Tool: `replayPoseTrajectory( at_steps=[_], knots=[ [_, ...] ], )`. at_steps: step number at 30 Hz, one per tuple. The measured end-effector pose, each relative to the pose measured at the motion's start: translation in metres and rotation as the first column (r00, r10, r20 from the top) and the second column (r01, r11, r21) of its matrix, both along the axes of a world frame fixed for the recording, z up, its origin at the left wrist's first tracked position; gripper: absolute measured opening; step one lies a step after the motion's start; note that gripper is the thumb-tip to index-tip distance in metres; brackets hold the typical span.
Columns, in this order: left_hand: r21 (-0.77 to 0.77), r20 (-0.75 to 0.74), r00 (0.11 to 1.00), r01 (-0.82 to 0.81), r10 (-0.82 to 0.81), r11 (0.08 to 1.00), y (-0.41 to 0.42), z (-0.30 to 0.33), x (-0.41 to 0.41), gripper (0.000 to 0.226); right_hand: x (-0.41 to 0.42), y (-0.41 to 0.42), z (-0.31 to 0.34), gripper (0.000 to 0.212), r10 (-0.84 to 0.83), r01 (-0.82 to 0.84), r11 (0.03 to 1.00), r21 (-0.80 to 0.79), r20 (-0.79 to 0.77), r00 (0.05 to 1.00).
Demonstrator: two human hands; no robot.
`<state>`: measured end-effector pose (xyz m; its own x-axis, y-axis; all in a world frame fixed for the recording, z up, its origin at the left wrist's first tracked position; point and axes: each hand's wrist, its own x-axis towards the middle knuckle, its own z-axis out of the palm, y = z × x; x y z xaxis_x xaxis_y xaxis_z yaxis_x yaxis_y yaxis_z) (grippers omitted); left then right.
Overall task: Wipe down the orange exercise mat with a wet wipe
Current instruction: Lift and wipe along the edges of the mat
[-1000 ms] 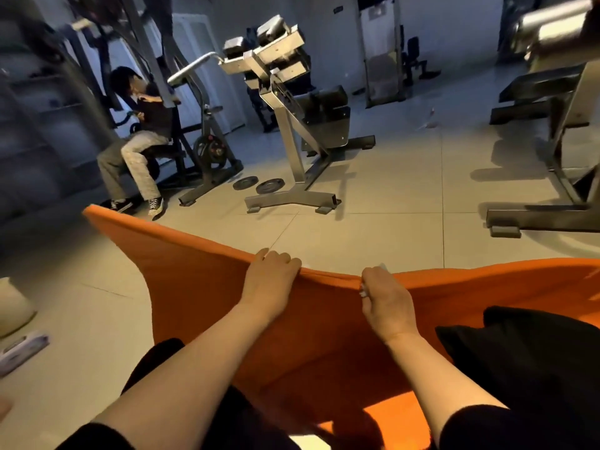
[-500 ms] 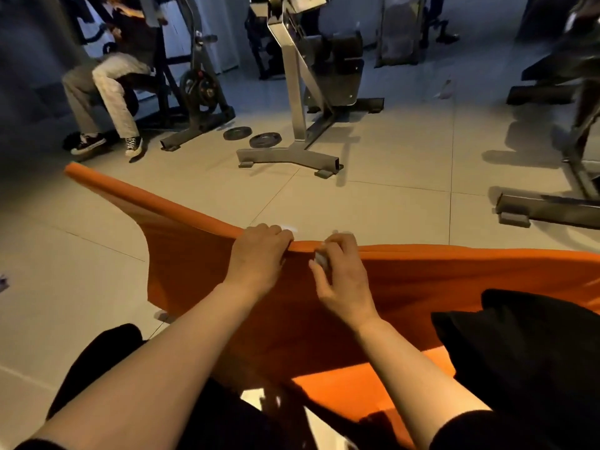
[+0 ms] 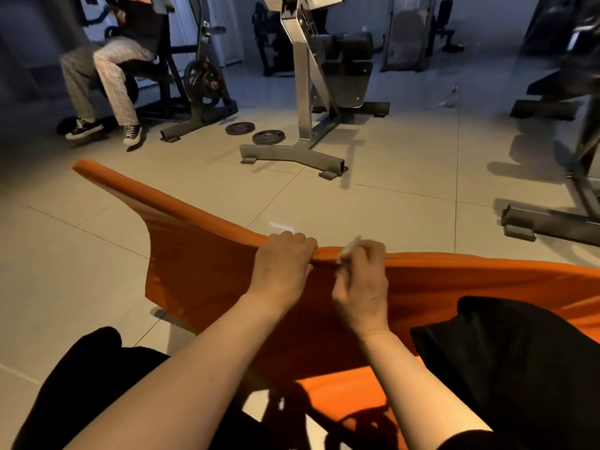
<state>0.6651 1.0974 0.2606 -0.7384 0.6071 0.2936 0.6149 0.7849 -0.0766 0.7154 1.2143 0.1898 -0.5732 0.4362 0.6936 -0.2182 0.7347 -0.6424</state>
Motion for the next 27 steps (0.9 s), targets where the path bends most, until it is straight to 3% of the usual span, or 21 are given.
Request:
replayPoseTrajectory(
  at_steps=[2,4,7,10,13,17,19,23,27],
  knots=[
    [-0.002,-0.015,1.000,-0.005,0.005,1.000,0.002,-0.003,0.001,0.022,0.006,0.009,-0.004,0.013,-0.205,0.208,0.958,-0.197,0.034,0.978],
    [-0.002,-0.005,1.000,-0.025,0.025,1.000,0.001,-0.004,0.003,0.021,0.008,0.012,-0.005,0.013,-0.248,0.273,0.917,-0.291,0.122,0.961],
    [-0.001,-0.010,0.999,-0.031,0.031,1.000,0.001,-0.001,0.003,0.019,0.004,-0.001,0.004,0.015,-0.022,0.031,0.994,-0.109,0.083,0.996],
    [-0.008,-0.010,1.000,-0.024,0.024,1.000,0.002,0.000,0.006,0.017,0.002,-0.017,0.012,0.026,0.268,-0.279,0.957,0.078,0.127,0.955],
    [0.004,0.014,1.000,-0.008,0.008,1.000,0.002,-0.002,0.010,0.017,0.006,-0.003,0.007,0.026,0.183,-0.193,0.978,0.080,0.109,0.977],
    [0.033,0.044,0.999,-0.002,0.001,0.999,0.001,-0.005,0.015,0.021,0.014,0.019,0.000,0.021,-0.097,0.112,0.985,-0.134,0.109,0.989],
    [0.043,0.035,0.999,-0.018,0.016,0.999,0.000,-0.005,0.018,0.019,0.014,0.013,0.004,0.019,-0.078,0.085,0.994,-0.070,0.104,0.992],
    [0.015,0.027,0.999,-0.035,0.035,0.999,-0.003,-0.004,0.018,0.019,0.015,-0.008,0.008,0.019,0.188,-0.208,0.972,0.112,0.168,0.968],
    [0.028,0.041,0.999,-0.009,0.008,1.000,-0.002,-0.007,0.020,0.024,0.017,0.015,0.004,0.015,0.018,-0.029,0.998,0.062,0.179,0.984]
  ],
)
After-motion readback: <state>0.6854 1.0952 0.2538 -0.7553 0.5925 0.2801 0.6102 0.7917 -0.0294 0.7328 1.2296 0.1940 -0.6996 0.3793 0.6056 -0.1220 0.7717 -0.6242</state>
